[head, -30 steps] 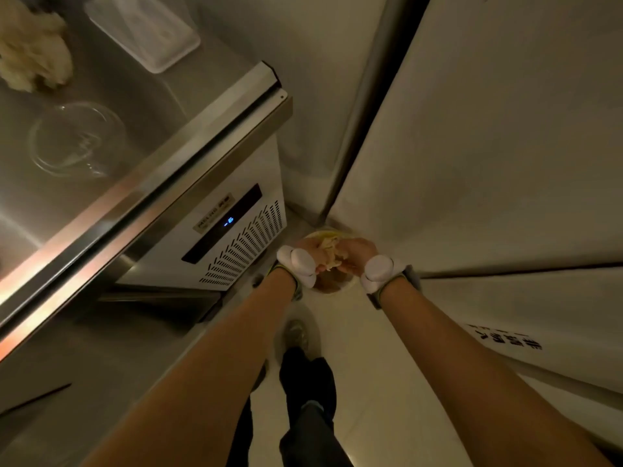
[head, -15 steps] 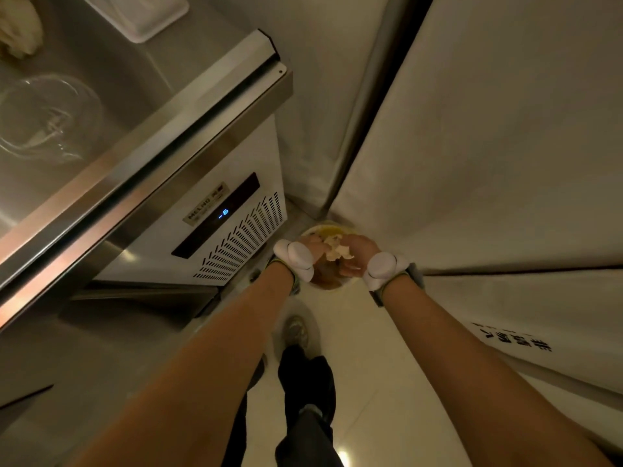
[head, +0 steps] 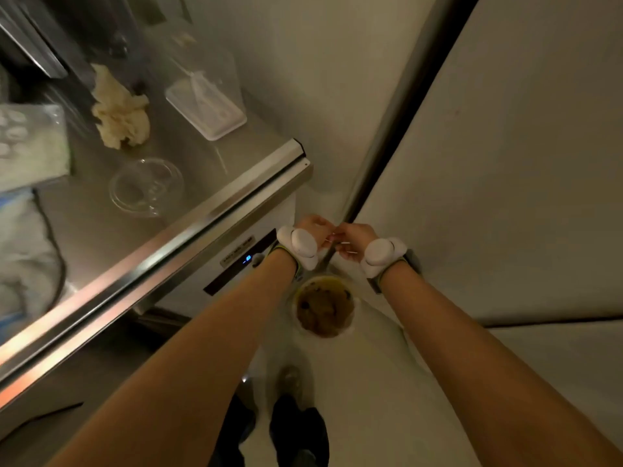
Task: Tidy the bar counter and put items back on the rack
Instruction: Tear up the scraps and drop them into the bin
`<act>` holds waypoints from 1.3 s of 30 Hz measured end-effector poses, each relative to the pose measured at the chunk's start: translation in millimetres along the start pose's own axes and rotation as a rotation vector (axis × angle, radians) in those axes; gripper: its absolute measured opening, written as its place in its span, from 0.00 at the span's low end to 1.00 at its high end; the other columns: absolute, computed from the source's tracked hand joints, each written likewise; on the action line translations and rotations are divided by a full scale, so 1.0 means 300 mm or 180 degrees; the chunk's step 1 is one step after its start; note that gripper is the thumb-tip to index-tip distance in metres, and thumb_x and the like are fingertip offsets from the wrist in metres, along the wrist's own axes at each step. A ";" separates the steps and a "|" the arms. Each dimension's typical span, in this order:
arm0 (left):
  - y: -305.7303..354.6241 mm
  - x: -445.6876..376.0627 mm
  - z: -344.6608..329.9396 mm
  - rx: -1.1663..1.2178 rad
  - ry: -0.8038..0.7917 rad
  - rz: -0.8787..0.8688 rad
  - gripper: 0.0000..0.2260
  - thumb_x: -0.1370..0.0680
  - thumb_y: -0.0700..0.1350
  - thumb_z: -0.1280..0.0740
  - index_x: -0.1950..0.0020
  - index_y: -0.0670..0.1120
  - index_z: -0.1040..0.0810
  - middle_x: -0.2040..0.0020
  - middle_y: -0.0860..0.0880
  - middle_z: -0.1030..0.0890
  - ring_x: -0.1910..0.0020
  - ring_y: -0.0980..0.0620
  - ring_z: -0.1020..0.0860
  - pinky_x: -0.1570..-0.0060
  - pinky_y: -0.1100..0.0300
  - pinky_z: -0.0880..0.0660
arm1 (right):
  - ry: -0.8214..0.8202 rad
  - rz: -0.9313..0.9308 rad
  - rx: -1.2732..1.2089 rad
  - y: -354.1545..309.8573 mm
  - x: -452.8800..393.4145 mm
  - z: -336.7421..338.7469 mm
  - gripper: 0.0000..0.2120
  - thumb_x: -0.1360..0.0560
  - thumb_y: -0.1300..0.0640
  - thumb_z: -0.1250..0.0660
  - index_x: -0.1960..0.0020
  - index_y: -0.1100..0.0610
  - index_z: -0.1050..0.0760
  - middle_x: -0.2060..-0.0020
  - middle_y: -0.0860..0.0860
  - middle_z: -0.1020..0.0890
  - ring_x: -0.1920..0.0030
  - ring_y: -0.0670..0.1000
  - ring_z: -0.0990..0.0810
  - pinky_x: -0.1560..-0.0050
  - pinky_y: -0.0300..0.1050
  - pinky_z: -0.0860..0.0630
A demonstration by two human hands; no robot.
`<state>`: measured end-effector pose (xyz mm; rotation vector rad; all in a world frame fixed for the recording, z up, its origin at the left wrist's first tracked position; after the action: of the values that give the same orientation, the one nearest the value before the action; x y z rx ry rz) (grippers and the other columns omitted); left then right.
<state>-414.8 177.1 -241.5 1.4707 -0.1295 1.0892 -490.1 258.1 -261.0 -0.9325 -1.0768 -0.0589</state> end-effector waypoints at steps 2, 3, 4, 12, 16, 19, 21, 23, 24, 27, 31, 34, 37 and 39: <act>0.076 0.014 0.040 0.0076 0.0096 -0.0163 0.02 0.21 0.38 0.39 0.51 0.41 0.28 0.68 0.48 0.27 0.71 0.54 0.29 0.85 0.74 0.34 | -0.0002 0.0122 0.0049 -0.078 0.023 -0.007 0.11 0.23 0.62 0.41 0.64 0.60 0.29 0.67 0.52 0.24 0.71 0.49 0.30 0.71 0.38 0.34; 0.116 0.030 0.072 0.0139 0.0149 -0.0219 0.02 0.21 0.38 0.39 0.51 0.41 0.28 0.68 0.48 0.27 0.72 0.54 0.28 0.84 0.74 0.33 | 0.0018 0.0172 0.0074 -0.123 0.046 -0.013 0.12 0.22 0.62 0.41 0.64 0.59 0.29 0.67 0.52 0.24 0.71 0.49 0.31 0.70 0.38 0.34; 0.149 0.046 0.099 0.0186 0.0174 -0.0321 0.02 0.21 0.38 0.39 0.51 0.41 0.27 0.68 0.48 0.27 0.73 0.54 0.27 0.84 0.74 0.33 | 0.0014 0.0253 0.0028 -0.167 0.074 -0.026 0.12 0.22 0.61 0.41 0.65 0.59 0.29 0.67 0.52 0.24 0.71 0.48 0.31 0.71 0.38 0.34; 0.355 0.162 0.337 0.0396 0.0550 -0.0693 0.11 0.22 0.37 0.37 0.65 0.44 0.28 0.68 0.46 0.26 0.74 0.53 0.26 0.83 0.74 0.33 | -0.0093 0.0731 0.0139 -0.463 0.204 -0.152 0.14 0.23 0.62 0.39 0.67 0.58 0.30 0.68 0.52 0.25 0.70 0.49 0.29 0.70 0.38 0.33; 0.416 0.235 0.499 0.0320 0.0789 -0.0858 0.01 0.23 0.38 0.37 0.53 0.42 0.25 0.67 0.47 0.25 0.70 0.53 0.28 0.82 0.71 0.32 | -0.0311 0.0883 0.0331 -0.571 0.255 -0.284 0.12 0.23 0.60 0.37 0.66 0.58 0.28 0.68 0.52 0.25 0.71 0.48 0.30 0.71 0.37 0.32; 0.414 0.259 0.612 0.0462 0.0948 -0.0846 0.03 0.23 0.36 0.38 0.55 0.41 0.26 0.67 0.47 0.25 0.69 0.54 0.27 0.84 0.74 0.33 | -0.0436 0.0974 0.0499 -0.620 0.279 -0.382 0.11 0.25 0.59 0.35 0.66 0.57 0.27 0.68 0.52 0.24 0.72 0.48 0.30 0.72 0.38 0.33; 0.396 0.290 0.705 0.0610 0.1085 -0.0812 0.05 0.22 0.35 0.39 0.54 0.41 0.25 0.66 0.47 0.26 0.69 0.54 0.27 0.85 0.73 0.33 | -0.0514 0.0961 0.0636 -0.641 0.301 -0.465 0.11 0.24 0.60 0.36 0.65 0.57 0.27 0.69 0.51 0.24 0.72 0.48 0.29 0.72 0.38 0.32; 0.385 0.308 0.772 0.0623 0.1256 -0.0800 0.07 0.21 0.35 0.40 0.49 0.40 0.23 0.66 0.48 0.26 0.69 0.54 0.27 0.80 0.69 0.29 | -0.0615 0.0963 0.0738 -0.656 0.317 -0.525 0.10 0.23 0.60 0.39 0.63 0.58 0.27 0.68 0.51 0.24 0.71 0.48 0.28 0.72 0.39 0.31; 0.372 0.320 0.825 0.0604 0.1408 -0.0795 0.08 0.21 0.35 0.40 0.46 0.40 0.23 0.66 0.49 0.26 0.69 0.55 0.28 0.77 0.67 0.28 | -0.0687 0.0952 0.0755 -0.666 0.329 -0.570 0.08 0.22 0.60 0.40 0.60 0.59 0.27 0.67 0.51 0.24 0.70 0.48 0.28 0.71 0.39 0.31; 0.316 0.326 0.936 0.0520 0.1614 -0.0686 0.12 0.21 0.35 0.40 0.41 0.38 0.23 0.63 0.46 0.24 0.69 0.55 0.28 0.68 0.65 0.26 | -0.0892 0.0897 0.0915 -0.675 0.369 -0.678 0.05 0.22 0.63 0.41 0.56 0.61 0.28 0.66 0.53 0.26 0.69 0.50 0.27 0.68 0.40 0.29; 0.203 0.326 1.071 0.0669 0.1743 -0.0469 0.17 0.22 0.35 0.39 0.34 0.35 0.28 0.54 0.42 0.21 0.60 0.48 0.24 0.53 0.54 0.23 | -0.1025 0.0872 0.1032 -0.657 0.386 -0.801 0.11 0.24 0.63 0.40 0.65 0.60 0.29 0.67 0.53 0.25 0.69 0.50 0.26 0.66 0.42 0.28; 0.137 0.345 1.157 0.0515 0.1989 -0.0233 0.17 0.22 0.39 0.37 0.33 0.39 0.26 0.36 0.38 0.23 0.38 0.41 0.23 0.37 0.54 0.28 | -0.1004 0.0900 0.1141 -0.655 0.376 -0.858 0.10 0.24 0.59 0.37 0.63 0.59 0.29 0.66 0.53 0.26 0.68 0.51 0.26 0.64 0.44 0.27; 0.114 0.349 1.195 0.0301 0.1945 -0.0149 0.20 0.22 0.42 0.36 0.30 0.41 0.29 0.32 0.42 0.25 0.33 0.43 0.26 0.35 0.57 0.31 | -0.1004 0.0947 0.1259 -0.671 0.366 -0.913 0.12 0.23 0.56 0.37 0.46 0.63 0.26 0.58 0.55 0.24 0.64 0.51 0.25 0.63 0.44 0.26; 0.101 0.328 1.197 0.0279 0.1847 -0.0076 0.23 0.22 0.41 0.36 0.27 0.40 0.34 0.29 0.42 0.28 0.31 0.43 0.29 0.34 0.57 0.33 | -0.1021 0.0938 0.1367 -0.679 0.357 -0.940 0.20 0.22 0.55 0.38 0.32 0.60 0.31 0.41 0.57 0.25 0.50 0.54 0.23 0.54 0.47 0.23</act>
<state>-189.3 -78.2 -88.1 1.1738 0.3466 1.4714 -325.6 -19.9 -93.2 -0.7110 -1.1725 0.5620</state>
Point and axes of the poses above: each hand's wrist, its own x-axis away from the middle knuckle, its own z-axis out of the back of the hand, y = z × x, the point moved 10 cm from there along -x, towards the middle knuckle
